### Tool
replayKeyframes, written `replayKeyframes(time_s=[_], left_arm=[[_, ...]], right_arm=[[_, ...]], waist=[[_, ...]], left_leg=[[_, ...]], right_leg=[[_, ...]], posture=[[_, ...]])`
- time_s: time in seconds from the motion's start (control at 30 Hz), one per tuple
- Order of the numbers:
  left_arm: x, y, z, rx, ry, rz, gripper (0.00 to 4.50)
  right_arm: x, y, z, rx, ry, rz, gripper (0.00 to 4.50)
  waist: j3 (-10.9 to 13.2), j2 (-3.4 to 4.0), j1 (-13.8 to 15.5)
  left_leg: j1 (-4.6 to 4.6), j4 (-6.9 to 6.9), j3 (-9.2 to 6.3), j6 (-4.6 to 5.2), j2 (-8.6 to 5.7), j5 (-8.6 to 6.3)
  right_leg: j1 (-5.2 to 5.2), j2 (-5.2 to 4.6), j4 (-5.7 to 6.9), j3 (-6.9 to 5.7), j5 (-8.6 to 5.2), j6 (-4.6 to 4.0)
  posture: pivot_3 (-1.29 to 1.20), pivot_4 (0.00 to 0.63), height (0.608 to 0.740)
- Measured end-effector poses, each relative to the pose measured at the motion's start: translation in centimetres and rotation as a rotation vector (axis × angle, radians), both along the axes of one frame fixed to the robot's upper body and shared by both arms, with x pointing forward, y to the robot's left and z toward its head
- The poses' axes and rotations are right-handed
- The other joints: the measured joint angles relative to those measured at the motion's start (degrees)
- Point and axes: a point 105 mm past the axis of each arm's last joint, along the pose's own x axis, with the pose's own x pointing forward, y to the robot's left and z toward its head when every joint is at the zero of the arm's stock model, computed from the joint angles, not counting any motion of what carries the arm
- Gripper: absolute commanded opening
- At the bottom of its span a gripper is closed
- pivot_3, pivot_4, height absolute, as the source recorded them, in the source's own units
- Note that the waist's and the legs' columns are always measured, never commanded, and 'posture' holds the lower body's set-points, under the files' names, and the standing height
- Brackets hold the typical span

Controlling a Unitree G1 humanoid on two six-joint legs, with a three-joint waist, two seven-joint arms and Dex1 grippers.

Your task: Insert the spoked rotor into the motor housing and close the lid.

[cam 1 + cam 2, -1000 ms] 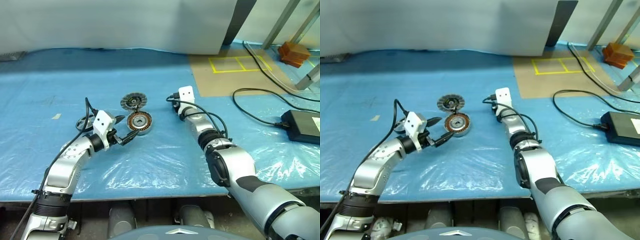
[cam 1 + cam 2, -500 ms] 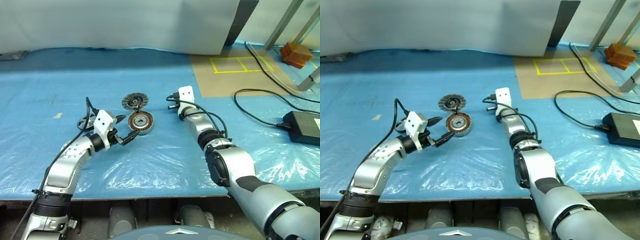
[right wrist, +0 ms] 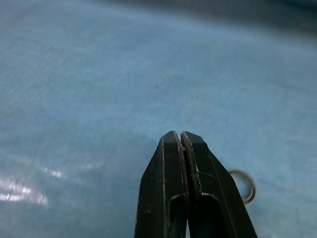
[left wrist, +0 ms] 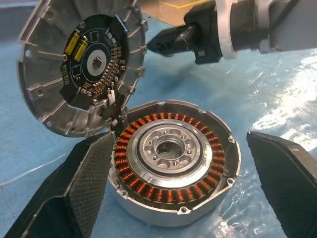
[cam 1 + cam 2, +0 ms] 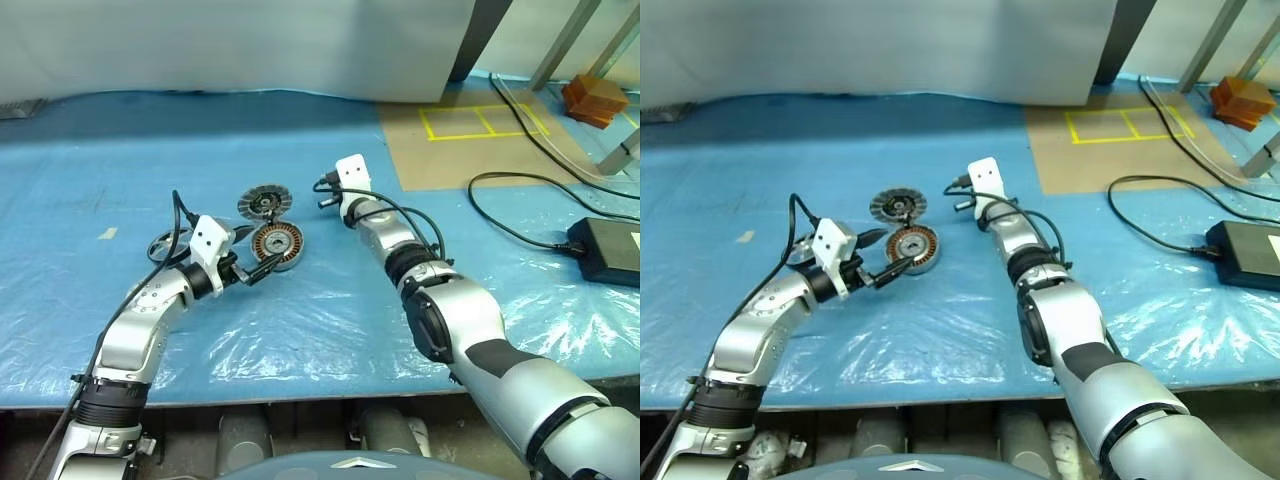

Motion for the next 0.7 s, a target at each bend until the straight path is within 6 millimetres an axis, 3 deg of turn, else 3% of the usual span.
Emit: replayKeyframes(time_s=[0.1, 0.2, 0.43, 0.7], left_arm=[[-0.4, 0.0, -0.5, -0.009, 0.012, 0.012, 4.50], [-1.0, 0.0, -1.2, -0.014, 0.030, 0.029, 4.50], [-1.3, -0.4, -1.0, -0.029, 0.017, 0.043, 4.50], [-1.6, -0.5, -1.2, -0.028, 0.022, 0.050, 4.50]], right_arm=[[0.4, 0.2, 1.7, -0.008, -0.043, -0.021, 0.01], [0.7, -0.2, 2.1, -0.074, -0.069, -0.071, 0.01], [0.5, -1.6, 0.3, -0.136, 0.014, -0.156, 0.01], [0.4, -2.1, -0.4, -0.128, 0.067, -0.191, 0.01]], waist=[[0.0, 0.00, 0.0], [0.0, 0.01, 0.1], [0.0, 0.03, 0.2], [0.0, 0.04, 0.2]], left_leg=[[0.01, 0.00, 0.00, -0.01, 0.00, -0.01], [0.00, 0.01, -0.01, -0.01, 0.00, -0.01], [0.00, 0.11, -0.02, -0.01, 0.01, -0.01], [0.00, 0.13, -0.02, -0.01, 0.00, -0.01]], right_leg=[[0.00, 0.00, -0.02, 0.00, 0.00, 0.00], [0.00, 0.00, 0.00, -0.01, 0.00, 0.01], [0.01, -0.01, 0.11, 0.00, 0.01, 0.01], [0.01, -0.01, 0.12, 0.00, 0.01, 0.01]], posture=[[0.00, 0.150, 0.740], [0.00, 0.150, 0.740], [0.00, 0.150, 0.740], [0.00, 0.150, 0.740]])
